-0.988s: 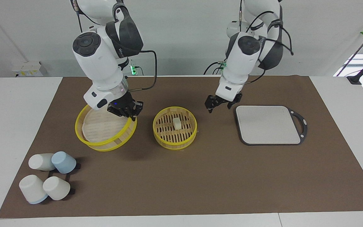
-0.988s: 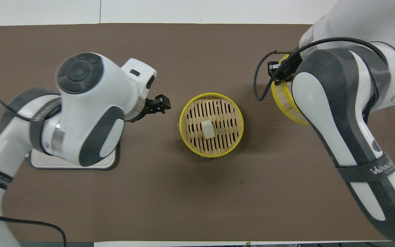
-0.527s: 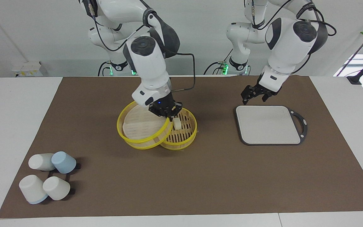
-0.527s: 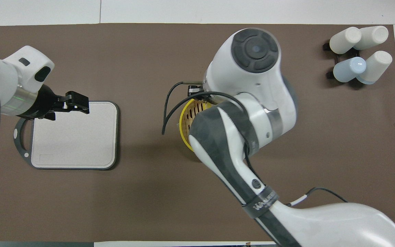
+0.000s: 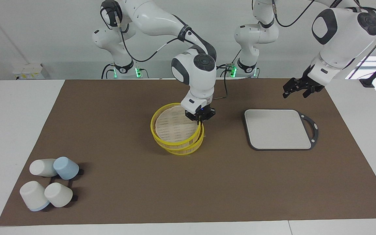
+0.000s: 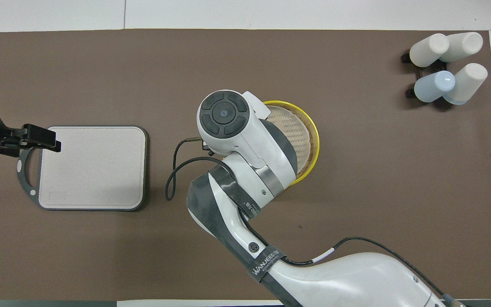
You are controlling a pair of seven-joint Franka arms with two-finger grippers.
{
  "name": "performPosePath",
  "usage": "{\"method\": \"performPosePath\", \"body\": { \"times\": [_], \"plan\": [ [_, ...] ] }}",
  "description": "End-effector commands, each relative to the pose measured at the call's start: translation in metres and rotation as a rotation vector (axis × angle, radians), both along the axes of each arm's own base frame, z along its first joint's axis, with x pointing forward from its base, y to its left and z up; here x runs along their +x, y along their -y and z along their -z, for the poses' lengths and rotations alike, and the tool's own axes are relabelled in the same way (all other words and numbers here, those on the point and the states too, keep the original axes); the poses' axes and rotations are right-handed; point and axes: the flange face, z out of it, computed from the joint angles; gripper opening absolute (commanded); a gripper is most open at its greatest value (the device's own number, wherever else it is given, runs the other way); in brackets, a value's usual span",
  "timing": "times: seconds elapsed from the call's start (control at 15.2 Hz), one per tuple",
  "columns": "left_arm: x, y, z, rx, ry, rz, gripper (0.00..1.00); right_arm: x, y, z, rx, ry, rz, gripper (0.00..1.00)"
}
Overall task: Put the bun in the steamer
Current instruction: 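Lower the lid onto the steamer with the right gripper and release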
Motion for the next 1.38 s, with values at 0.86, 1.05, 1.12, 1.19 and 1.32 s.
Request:
{"method": "performPosePath", "body": {
  "times": [0.86,1.05,1.12,1.19,1.32],
  "plan": [
    [-0.011,0.005,-0.018,0.072,-0.007,0.049,1.0,-0.024,-0.011,0.03,0.05,0.055,-0.001,0.0],
    [-0.012,0.01,-0.02,0.078,-0.02,0.061,1.0,-0.024,-0.009,0.031,0.044,0.044,0.038,0.4],
    [-0.014,0.009,-0.026,0.093,-0.026,0.066,1.0,-0.025,-0.009,0.031,0.038,0.037,0.037,0.9],
    [-0.015,0.009,-0.033,0.102,-0.027,0.07,1.0,-0.026,-0.011,0.027,0.034,0.034,0.034,1.0],
    [-0.017,0.01,-0.044,0.116,-0.031,0.083,1.0,-0.027,-0.019,0.012,0.038,0.036,0.025,1.0]
  ]
}}
